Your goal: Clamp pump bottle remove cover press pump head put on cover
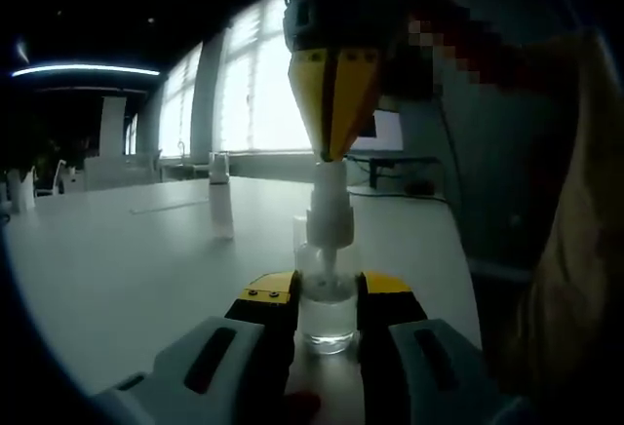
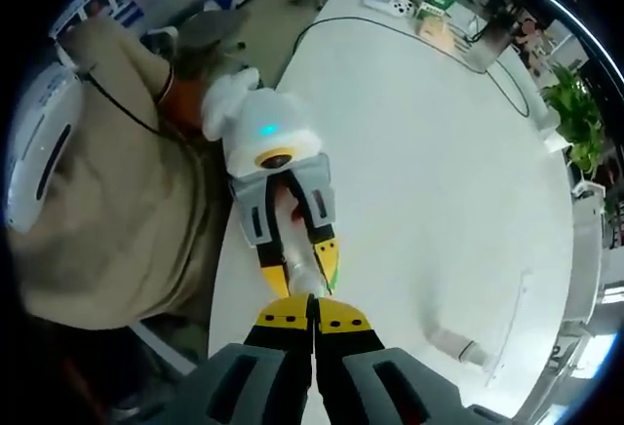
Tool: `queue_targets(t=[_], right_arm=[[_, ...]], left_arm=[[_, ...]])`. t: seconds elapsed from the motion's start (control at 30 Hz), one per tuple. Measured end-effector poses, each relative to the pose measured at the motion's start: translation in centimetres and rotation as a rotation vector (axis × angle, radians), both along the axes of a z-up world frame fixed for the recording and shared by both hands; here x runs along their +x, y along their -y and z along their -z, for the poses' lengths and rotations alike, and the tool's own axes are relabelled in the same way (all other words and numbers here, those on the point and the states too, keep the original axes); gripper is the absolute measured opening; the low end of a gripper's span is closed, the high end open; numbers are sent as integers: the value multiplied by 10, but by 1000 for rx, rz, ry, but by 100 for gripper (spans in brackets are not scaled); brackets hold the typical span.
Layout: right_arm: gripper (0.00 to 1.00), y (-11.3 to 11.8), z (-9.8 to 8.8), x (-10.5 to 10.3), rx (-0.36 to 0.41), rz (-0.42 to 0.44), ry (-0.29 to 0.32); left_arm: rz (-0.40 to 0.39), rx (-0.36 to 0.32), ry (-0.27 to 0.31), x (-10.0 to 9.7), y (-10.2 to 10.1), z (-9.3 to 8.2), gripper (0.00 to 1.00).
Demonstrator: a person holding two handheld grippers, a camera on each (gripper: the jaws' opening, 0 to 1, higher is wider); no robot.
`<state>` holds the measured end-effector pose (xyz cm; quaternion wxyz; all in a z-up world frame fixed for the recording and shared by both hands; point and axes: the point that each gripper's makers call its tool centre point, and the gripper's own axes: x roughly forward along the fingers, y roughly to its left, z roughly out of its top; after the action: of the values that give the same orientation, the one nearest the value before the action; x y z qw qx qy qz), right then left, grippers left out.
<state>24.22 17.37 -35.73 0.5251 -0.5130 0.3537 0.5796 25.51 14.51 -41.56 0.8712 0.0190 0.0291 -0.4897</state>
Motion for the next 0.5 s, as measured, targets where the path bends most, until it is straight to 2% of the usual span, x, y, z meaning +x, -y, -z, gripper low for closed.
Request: queue_targets(t=[0.5], right_arm=[[0,2,0,-1,-10,3,-5]], left_arm=[[1,0,-2,6,-4,2,14]])
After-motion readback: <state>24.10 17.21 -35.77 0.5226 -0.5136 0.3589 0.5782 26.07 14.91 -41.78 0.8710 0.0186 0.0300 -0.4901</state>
